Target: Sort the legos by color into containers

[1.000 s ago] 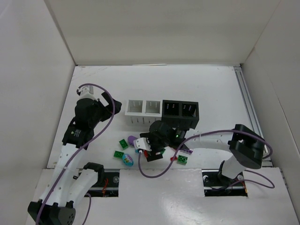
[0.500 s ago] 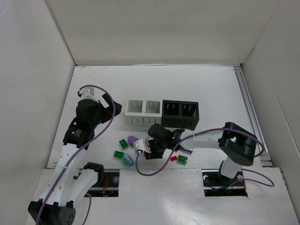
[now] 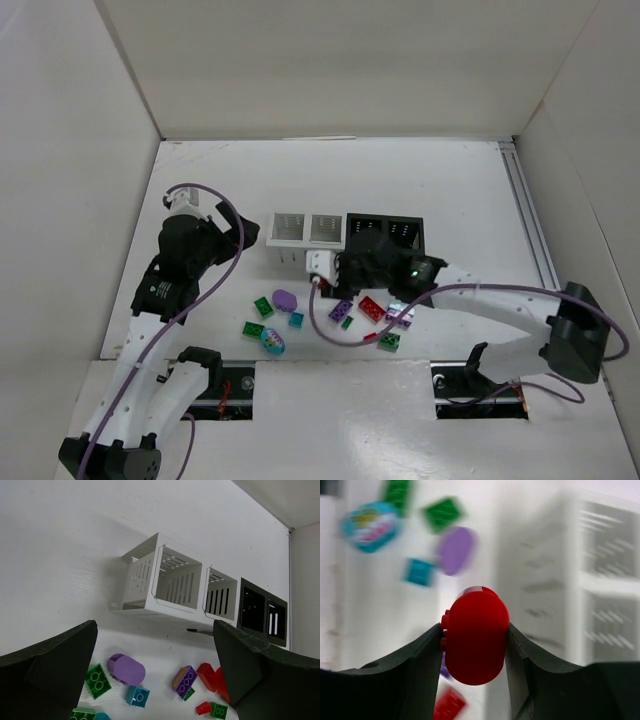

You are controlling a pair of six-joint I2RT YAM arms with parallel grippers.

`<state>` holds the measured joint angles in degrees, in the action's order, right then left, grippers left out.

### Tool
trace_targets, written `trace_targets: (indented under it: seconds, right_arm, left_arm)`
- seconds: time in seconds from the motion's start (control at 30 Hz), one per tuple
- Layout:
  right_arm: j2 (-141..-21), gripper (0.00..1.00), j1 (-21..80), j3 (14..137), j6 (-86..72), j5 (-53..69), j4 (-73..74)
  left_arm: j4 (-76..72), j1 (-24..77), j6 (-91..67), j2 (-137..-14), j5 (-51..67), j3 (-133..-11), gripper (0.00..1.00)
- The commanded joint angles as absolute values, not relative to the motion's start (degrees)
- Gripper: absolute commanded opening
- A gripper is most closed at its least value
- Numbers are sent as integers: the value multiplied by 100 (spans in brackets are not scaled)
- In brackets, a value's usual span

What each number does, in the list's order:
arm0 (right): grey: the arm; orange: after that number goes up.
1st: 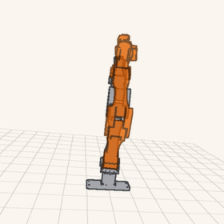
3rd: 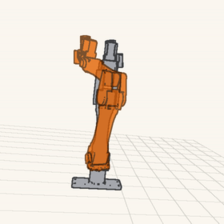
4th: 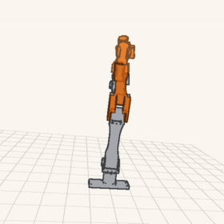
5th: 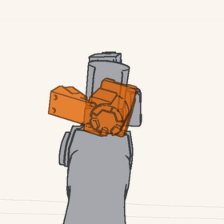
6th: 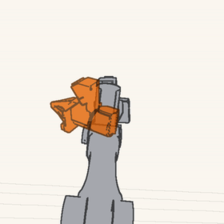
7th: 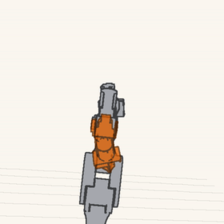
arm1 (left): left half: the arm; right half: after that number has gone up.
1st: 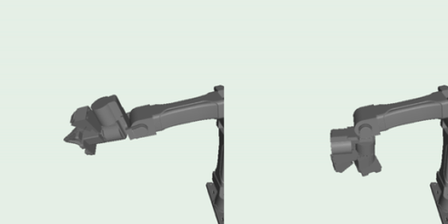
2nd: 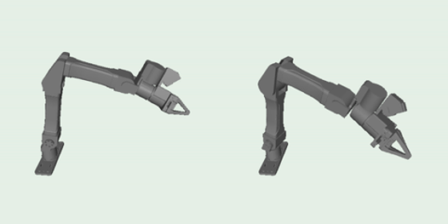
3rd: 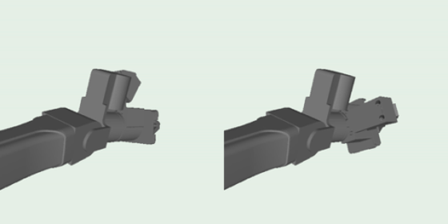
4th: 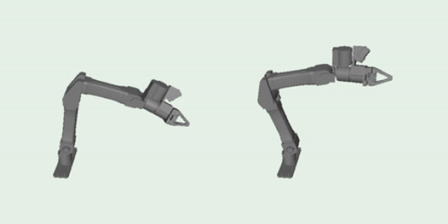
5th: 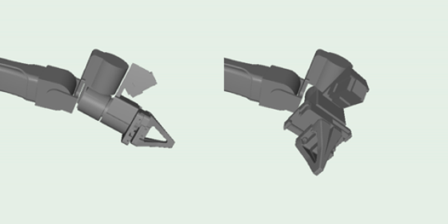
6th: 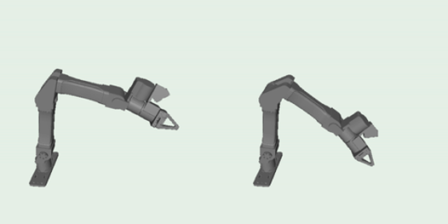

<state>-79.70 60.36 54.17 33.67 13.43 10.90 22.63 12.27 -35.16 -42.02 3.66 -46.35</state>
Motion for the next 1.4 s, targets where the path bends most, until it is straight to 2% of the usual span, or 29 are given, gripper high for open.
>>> trace_targets:
  seconds: [0.0, 0.07, 0.2, 0.4, 0.5, 0.63, 0.67, 0.8, 0.93, 1.03, 1.07, 1.13, 1.2, 1.37]
  right_arm:
    - [-7114, 23, 5109, 5687, 2998, 564, 1485]
    - [-6743, 23, 4286, 5582, 2945, 588, 1485]
    - [-6135, 26, 3299, 5414, 2892, 642, 1765]
    - [-6134, 30, 2550, 5361, 2892, 948, 1951]
    - [-6284, 32, 2294, 5361, 2839, 1115, 1899]
    - [-6337, 34, 2162, 5309, 2839, 1423, 1846]
    - [-6285, 37, 2162, 5239, 2839, 1607, 1846]
    - [-6170, 45, 2162, 4949, 2839, 1723, 1767]
    - [-6170, 65, 2162, 4878, 2786, 1600, 1819]
    - [-6056, 71, 2110, 4878, 2786, 1600, 1819]
    - [-6056, 78, 2109, 4878, 2786, 1600, 1872]
    - [-5872, 82, 2109, 4878, 2786, 1600, 1924]
    - [-5636, 84, 2057, 4878, 2621, 1364, 1995]
    - [-4713, 86, 2004, 4878, 1478, -741, 2600]
  left_arm:
    - [2101, 1222, -3401, -4113, 623, -4650, 100]
    - [1917, 1222, -3332, -4113, 887, -4571, 100]
    - [1652, 1335, -3199, -4219, 1344, -4438, 100]
    - [1267, 1889, -3129, -4482, 1345, -4438, 100]
    - [1213, 2494, -3076, -4727, 987, -4491, 100]
    - [1213, 3924, -3023, -5122, 292, -4658, 100]
    - [969, 4512, -2902, -5298, 238, -4710, 100]
    - [853, 4999, -3014, -5633, 106, -4711, 100]
    - [853, 5377, -3269, -6309, -70, -4833, 100]
    - [800, 5685, -3479, -6837, -342, -5070, 100]
    - [878, 5948, -3480, -6960, -447, -5254, 100]
    - [1044, 6160, -3664, -7310, -762, -5466, 100]
    - [1168, 6292, -4068, -7540, -826, -5720, 100]
    - [1651, 6371, -5403, -8356, -1072, -6090, 100]
